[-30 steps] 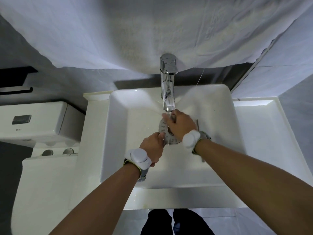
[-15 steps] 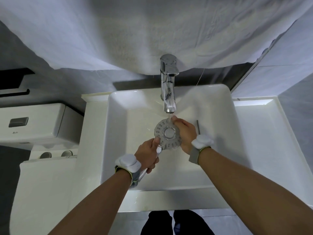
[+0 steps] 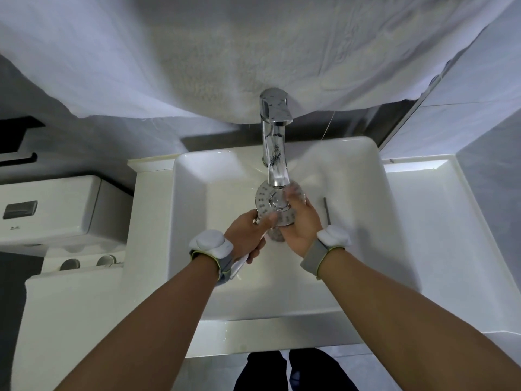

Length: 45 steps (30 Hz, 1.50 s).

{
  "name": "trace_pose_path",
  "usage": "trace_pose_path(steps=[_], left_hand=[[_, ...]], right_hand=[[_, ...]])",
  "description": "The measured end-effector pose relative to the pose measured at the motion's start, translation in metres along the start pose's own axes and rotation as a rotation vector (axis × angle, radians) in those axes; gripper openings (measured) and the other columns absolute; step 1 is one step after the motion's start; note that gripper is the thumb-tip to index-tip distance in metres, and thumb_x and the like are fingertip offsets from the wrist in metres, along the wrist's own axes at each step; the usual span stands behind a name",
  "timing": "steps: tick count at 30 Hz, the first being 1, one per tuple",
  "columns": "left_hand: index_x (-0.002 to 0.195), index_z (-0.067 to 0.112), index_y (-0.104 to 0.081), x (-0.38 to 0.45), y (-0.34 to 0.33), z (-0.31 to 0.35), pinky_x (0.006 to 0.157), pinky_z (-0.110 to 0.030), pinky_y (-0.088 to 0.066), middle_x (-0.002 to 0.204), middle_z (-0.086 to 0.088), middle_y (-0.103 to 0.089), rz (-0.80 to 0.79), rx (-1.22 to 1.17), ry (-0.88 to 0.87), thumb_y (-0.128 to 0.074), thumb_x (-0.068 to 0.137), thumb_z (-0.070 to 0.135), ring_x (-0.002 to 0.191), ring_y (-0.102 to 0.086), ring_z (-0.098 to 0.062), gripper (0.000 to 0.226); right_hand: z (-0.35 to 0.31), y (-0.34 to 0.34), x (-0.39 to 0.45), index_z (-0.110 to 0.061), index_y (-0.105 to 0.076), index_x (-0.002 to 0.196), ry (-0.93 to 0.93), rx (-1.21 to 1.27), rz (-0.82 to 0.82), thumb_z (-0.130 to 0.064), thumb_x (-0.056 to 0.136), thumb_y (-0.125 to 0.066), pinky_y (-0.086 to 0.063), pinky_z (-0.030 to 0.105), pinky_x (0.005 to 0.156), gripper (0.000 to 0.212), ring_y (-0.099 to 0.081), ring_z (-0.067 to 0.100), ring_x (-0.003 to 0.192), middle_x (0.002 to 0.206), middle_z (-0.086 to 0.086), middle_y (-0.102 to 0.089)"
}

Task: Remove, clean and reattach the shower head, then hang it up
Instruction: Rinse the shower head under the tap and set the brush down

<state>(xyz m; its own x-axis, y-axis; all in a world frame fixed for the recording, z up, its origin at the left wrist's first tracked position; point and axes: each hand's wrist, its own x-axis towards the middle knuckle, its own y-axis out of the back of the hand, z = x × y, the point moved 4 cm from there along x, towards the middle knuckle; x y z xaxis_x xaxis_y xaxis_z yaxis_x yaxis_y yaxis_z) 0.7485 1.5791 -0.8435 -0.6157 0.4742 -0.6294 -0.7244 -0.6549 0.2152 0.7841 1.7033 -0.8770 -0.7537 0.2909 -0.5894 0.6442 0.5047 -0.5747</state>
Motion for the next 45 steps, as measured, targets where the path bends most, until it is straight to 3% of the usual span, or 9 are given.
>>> trace_pose_path(steps=[3, 7, 11, 15, 24, 31, 36, 40, 45], left_hand=[[0.089, 0.011, -0.053, 0.001, 0.008, -0.005, 0.038, -0.022, -0.034, 0.056, -0.006, -0.049, 0.035, 0.020, 0.047, -0.039, 0.101, 0.054, 0.037, -0.037, -0.019, 0.047], [0.108, 0.012, -0.055, 0.003, 0.014, -0.006, 0.039, -0.026, -0.038, 0.061, -0.011, -0.057, 0.090, 0.124, -0.060, -0.043, 0.103, 0.043, 0.038, -0.045, -0.024, 0.034], [0.134, 0.025, -0.046, 0.009, 0.010, -0.001, 0.070, -0.034, -0.046, 0.102, -0.009, -0.065, 0.150, 0.639, -0.232, -0.040, 0.104, 0.028, 0.090, -0.062, -0.033, 0.031], [0.148, 0.038, -0.034, 0.009, 0.000, 0.011, 0.071, -0.035, -0.048, 0.108, -0.003, -0.053, 0.142, 0.848, -0.386, -0.042, 0.103, 0.038, 0.091, -0.058, -0.029, 0.045], [0.091, 0.023, -0.056, 0.030, 0.004, 0.045, 0.063, -0.027, -0.042, 0.074, 0.004, -0.058, 0.197, 0.969, -0.227, -0.055, 0.088, 0.041, 0.074, -0.061, -0.026, 0.019], [0.107, 0.015, -0.062, 0.029, -0.020, 0.076, 0.071, -0.030, -0.044, 0.095, -0.007, -0.068, 0.215, 0.982, -0.376, -0.054, 0.092, 0.039, 0.083, -0.062, -0.033, 0.030], [0.070, 0.022, -0.053, 0.027, 0.004, 0.048, 0.066, -0.029, -0.045, 0.074, 0.000, -0.059, 0.192, 0.961, -0.269, -0.057, 0.088, 0.039, 0.073, -0.057, -0.024, 0.025], [0.075, 0.022, -0.054, 0.016, 0.010, 0.035, 0.060, -0.027, -0.039, 0.071, 0.002, -0.056, 0.259, 1.050, -0.254, -0.052, 0.090, 0.034, 0.069, -0.058, -0.025, 0.019], [0.077, 0.021, -0.051, -0.001, 0.025, 0.021, 0.058, -0.028, -0.037, 0.072, 0.001, -0.057, 0.369, 1.060, -0.201, -0.049, 0.093, 0.033, 0.063, -0.051, -0.024, 0.020]], right_hand=[[0.006, -0.003, -0.012, -0.002, -0.052, 0.130, -0.032, -0.042, -0.153, 0.002, 0.087, -0.062, -0.056, 0.043, 0.080, 0.045, -0.065, 0.036, 0.105, 0.123, 0.022, -0.062], [0.000, 0.003, -0.010, -0.010, -0.059, 0.124, -0.037, -0.197, 0.012, -0.039, 0.083, -0.070, -0.052, 0.057, 0.090, 0.051, -0.066, 0.040, 0.105, 0.119, 0.018, -0.067], [-0.005, -0.001, -0.010, -0.004, -0.062, 0.106, -0.150, -0.080, 0.076, -0.067, 0.072, -0.067, -0.051, 0.056, 0.089, 0.071, -0.066, 0.037, 0.098, 0.111, 0.024, -0.067], [-0.015, 0.001, -0.018, -0.008, -0.052, 0.083, -0.185, 0.270, 0.068, -0.009, 0.082, -0.057, -0.043, 0.052, 0.100, 0.005, -0.057, 0.035, 0.085, 0.093, 0.017, -0.053], [-0.077, 0.032, -0.025, -0.015, -0.043, 0.144, 0.193, 0.533, -0.256, 0.007, 0.047, -0.067, -0.042, 0.065, 0.096, 0.102, -0.050, 0.048, 0.125, 0.143, 0.015, -0.050], [-0.061, 0.014, -0.027, -0.016, -0.050, 0.137, 0.133, 0.515, -0.193, 0.008, 0.066, -0.041, -0.047, 0.059, 0.093, 0.076, -0.059, 0.042, 0.116, 0.140, 0.014, -0.053], [-0.059, 0.025, -0.025, -0.016, -0.051, 0.137, 0.131, 0.111, -0.091, 0.012, 0.079, -0.048, -0.051, 0.050, 0.093, 0.065, -0.060, 0.038, 0.113, 0.135, 0.018, -0.056], [-0.036, 0.014, -0.023, -0.025, -0.044, 0.139, 0.340, -0.888, 0.371, -0.046, 0.074, -0.078, -0.052, 0.045, 0.092, 0.076, -0.056, 0.027, 0.112, 0.131, 0.009, -0.051], [-0.024, -0.020, -0.004, -0.023, -0.045, 0.121, 0.429, -1.538, 0.403, -0.065, 0.086, -0.044, -0.048, 0.037, 0.077, 0.055, -0.054, 0.028, 0.090, 0.106, 0.010, -0.054]])
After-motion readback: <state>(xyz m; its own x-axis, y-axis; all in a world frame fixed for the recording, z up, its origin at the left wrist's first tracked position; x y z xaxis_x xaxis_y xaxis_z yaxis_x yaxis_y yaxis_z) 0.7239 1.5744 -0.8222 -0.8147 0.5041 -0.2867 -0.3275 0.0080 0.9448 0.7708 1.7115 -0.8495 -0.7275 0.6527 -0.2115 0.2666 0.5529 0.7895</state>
